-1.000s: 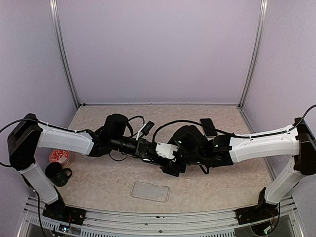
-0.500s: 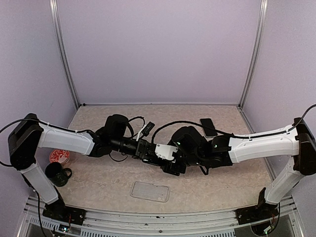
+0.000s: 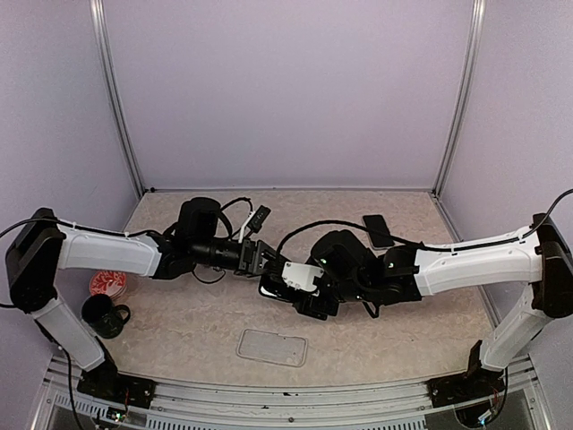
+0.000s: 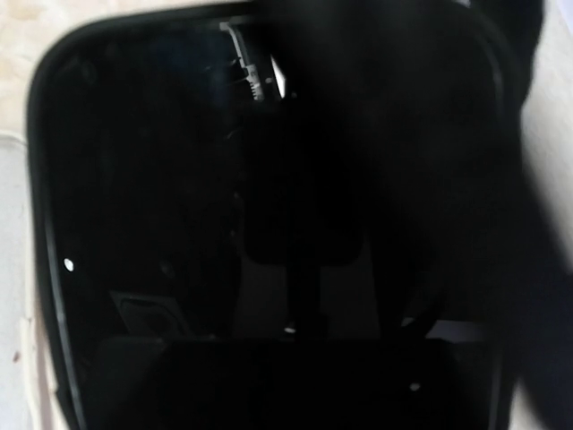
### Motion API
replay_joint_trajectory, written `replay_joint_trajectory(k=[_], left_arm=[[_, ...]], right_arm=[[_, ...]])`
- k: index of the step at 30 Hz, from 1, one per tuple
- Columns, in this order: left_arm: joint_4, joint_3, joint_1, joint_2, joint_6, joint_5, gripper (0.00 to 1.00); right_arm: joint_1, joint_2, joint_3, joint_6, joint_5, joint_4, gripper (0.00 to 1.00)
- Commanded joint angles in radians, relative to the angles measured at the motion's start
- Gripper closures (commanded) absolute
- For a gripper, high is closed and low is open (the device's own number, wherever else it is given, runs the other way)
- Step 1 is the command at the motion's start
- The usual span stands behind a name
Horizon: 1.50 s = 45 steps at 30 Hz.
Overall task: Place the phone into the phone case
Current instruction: Pass from the left arm to the right, then place the phone with the phone case at the center of the board.
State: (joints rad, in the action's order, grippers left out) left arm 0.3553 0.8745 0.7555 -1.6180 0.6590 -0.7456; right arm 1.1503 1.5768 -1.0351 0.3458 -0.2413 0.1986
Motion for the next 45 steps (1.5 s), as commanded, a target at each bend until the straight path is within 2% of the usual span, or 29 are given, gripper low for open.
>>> replay_joint_trajectory(k=[1,9,14,17,35,40,45], left_arm=[[0.026,-0.020,-0.018,0.063,-0.008,0.020,0.44],[0.012,-0.075,-0.059,0.148,-0.015,0.085,0.18],[0.016,-0.106,-0.085,0.195,-0.012,0.120,0.10],[0.024,-0.124,-0.098,0.223,-0.005,0.139,0.01],[0.031,-0.237,-0.139,0.408,0.001,0.342,0.01],[0.028,-0.248,-0.139,0.425,0.002,0.355,0.01],[0.027,-0.250,-0.139,0.431,0.004,0.359,0.01]], right_arm=[[0.012,-0.028,0.005,-0.024,-0.021,-0.033,0.42],[0.007,-0.047,0.023,-0.031,-0.041,-0.042,0.42],[-0.002,-0.053,0.021,-0.041,-0.041,-0.043,0.42],[-0.012,-0.052,0.021,-0.052,-0.044,-0.044,0.43],[-0.194,-0.021,-0.048,-0.265,-0.075,0.015,0.43],[-0.251,0.013,-0.082,-0.359,-0.106,0.040,0.42],[-0.307,0.065,-0.128,-0.465,-0.074,0.058,0.41]])
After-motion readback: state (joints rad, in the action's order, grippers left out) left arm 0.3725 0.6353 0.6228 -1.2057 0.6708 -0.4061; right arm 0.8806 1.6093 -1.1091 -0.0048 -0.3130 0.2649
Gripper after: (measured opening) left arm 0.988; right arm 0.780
